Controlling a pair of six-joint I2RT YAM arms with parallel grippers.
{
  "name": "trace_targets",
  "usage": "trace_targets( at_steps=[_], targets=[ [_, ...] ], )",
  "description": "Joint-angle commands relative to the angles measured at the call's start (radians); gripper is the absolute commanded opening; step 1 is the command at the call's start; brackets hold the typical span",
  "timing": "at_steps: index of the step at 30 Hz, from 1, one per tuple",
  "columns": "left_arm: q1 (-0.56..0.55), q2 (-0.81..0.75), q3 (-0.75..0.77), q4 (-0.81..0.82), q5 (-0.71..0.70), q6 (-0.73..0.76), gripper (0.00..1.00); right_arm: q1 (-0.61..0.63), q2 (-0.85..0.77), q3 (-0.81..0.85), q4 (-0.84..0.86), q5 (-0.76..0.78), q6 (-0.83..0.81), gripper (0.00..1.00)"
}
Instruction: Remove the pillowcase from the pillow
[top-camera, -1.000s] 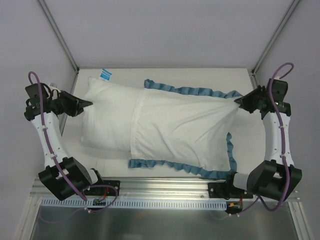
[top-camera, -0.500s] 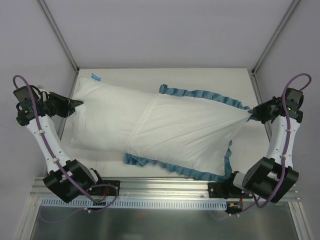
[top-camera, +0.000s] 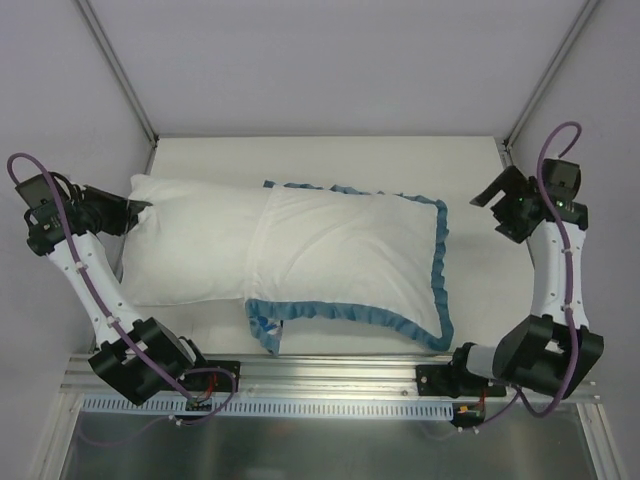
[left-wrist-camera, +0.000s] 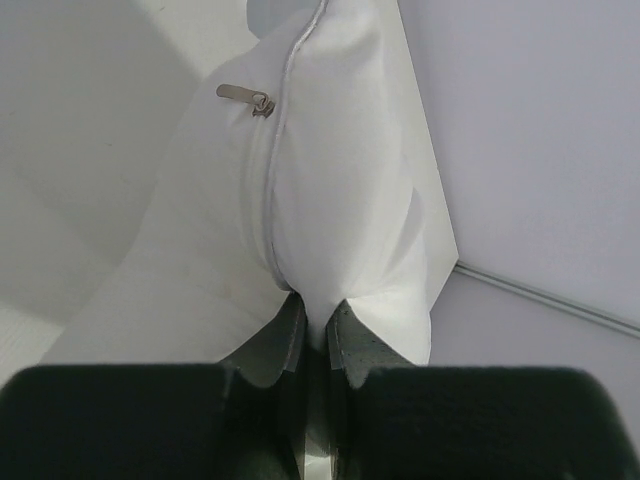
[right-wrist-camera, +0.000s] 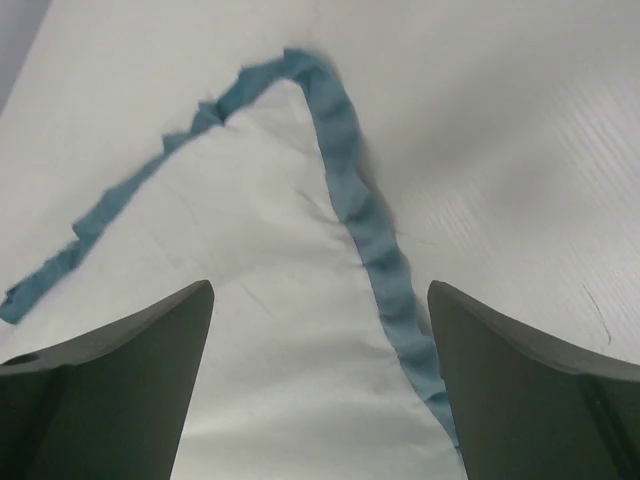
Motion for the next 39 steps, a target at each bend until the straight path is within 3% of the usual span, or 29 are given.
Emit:
trace_targets(
  at_steps=[1, 8, 13, 17, 22, 24, 28, 29, 32, 34, 39],
  targets=[
    [-0.009, -0.045, 0.007, 0.074, -0.021, 0.000, 0.00, 0.040, -0.134, -0.109, -0.007, 0.028, -0.060, 0.94],
    [-0.104, -0.045, -0.037, 0.074, -0.084, 0.034, 0.00, 0.189, -0.427, -0.454, -0.002, -0.043, -0.029, 0.98],
    [-0.121, -0.057, -0.057, 0.074, -0.101, 0.035, 0.00, 0.321, -0.605, -0.677, 0.062, -0.108, 0.101, 1.00],
    [-0.122, -0.062, -0.055, 0.074, -0.098, 0.041, 0.00, 0.463, -0.651, -0.766, 0.147, -0.150, 0.133, 0.99],
    [-0.125, -0.065, -0.068, 0.074, -0.095, 0.038, 0.00, 0.579, -0.552, -0.767, 0.170, -0.021, 0.132, 0.97],
    [-0.124, -0.069, -0.071, 0.074, -0.095, 0.040, 0.00, 0.585, -0.516, -0.772, 0.196, -0.009, 0.132, 0.90],
    [-0.124, -0.069, -0.068, 0.074, -0.097, 0.043, 0.00, 0.585, -0.468, -0.769, 0.210, 0.054, 0.141, 0.27],
    [-0.125, -0.068, -0.066, 0.074, -0.097, 0.043, 0.00, 0.585, -0.478, -0.751, 0.187, 0.092, 0.144, 0.02],
    [-0.124, -0.060, -0.055, 0.074, -0.103, 0.044, 0.00, 0.535, -0.559, -0.676, 0.057, 0.299, 0.127, 0.01],
    [-0.124, -0.051, -0.051, 0.074, -0.101, 0.041, 0.00, 0.458, -0.585, -0.596, 0.014, 0.330, 0.107, 0.01],
    [-0.096, -0.040, -0.036, 0.075, -0.092, 0.032, 0.00, 0.038, -0.582, -0.427, -0.055, 0.223, 0.035, 0.01]
  ],
)
